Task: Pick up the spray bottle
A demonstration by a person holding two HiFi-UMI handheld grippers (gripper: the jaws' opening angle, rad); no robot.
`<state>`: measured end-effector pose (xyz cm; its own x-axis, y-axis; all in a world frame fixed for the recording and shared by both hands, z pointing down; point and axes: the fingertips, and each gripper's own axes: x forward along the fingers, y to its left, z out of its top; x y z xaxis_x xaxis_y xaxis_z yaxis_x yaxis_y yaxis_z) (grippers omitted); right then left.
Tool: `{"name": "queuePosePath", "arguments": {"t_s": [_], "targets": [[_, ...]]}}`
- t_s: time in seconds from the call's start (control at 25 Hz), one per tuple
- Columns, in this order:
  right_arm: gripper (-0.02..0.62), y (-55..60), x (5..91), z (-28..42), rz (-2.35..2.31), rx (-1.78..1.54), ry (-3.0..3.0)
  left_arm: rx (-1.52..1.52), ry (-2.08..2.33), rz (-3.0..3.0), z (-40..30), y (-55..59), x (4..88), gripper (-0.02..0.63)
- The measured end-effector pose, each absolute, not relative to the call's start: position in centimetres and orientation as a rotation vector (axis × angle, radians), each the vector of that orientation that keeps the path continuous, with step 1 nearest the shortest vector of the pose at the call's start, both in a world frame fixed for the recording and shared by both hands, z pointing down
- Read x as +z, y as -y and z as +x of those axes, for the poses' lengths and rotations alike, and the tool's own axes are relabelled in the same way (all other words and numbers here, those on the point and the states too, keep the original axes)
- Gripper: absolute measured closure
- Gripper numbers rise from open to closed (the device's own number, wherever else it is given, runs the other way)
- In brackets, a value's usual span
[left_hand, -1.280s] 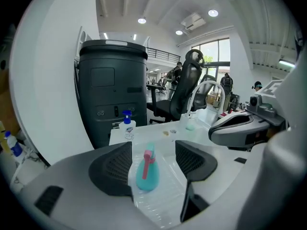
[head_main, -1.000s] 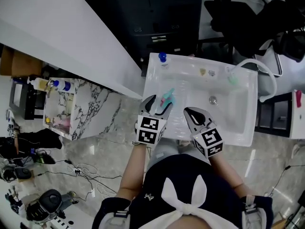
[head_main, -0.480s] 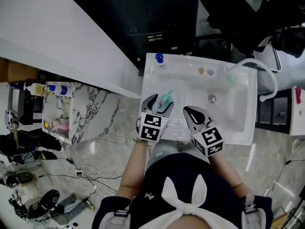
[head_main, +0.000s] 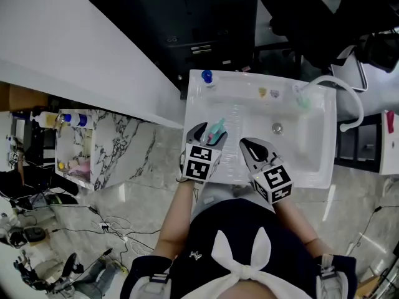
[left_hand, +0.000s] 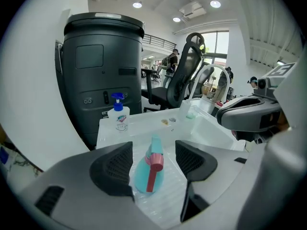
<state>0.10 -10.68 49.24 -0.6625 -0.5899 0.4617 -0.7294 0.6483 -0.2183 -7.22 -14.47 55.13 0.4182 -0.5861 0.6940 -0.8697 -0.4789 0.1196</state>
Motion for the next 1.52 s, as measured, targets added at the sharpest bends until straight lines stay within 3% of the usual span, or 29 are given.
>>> {"name": "queuePosePath", "arguments": {"t_s": [0.32, 0.72, 1.52], "targets": [[0.572, 10.7, 49.3, 0.1, 1.054, 0.564, 2.518, 0.845, 1.19, 2.211, -6.9, 14.2, 55.8, 0.327], [0.572, 10.5, 49.5, 0.1, 1.053, 0.589, 2.514, 0.857, 1.211, 2.209, -7.0, 14.4, 55.8, 0.431], [0.572, 10.5, 49.8, -0.1, 1.04, 0.6, 2.514, 0.939, 1.21, 2.226, -6.9, 14.4, 56.5, 0.509]]}}
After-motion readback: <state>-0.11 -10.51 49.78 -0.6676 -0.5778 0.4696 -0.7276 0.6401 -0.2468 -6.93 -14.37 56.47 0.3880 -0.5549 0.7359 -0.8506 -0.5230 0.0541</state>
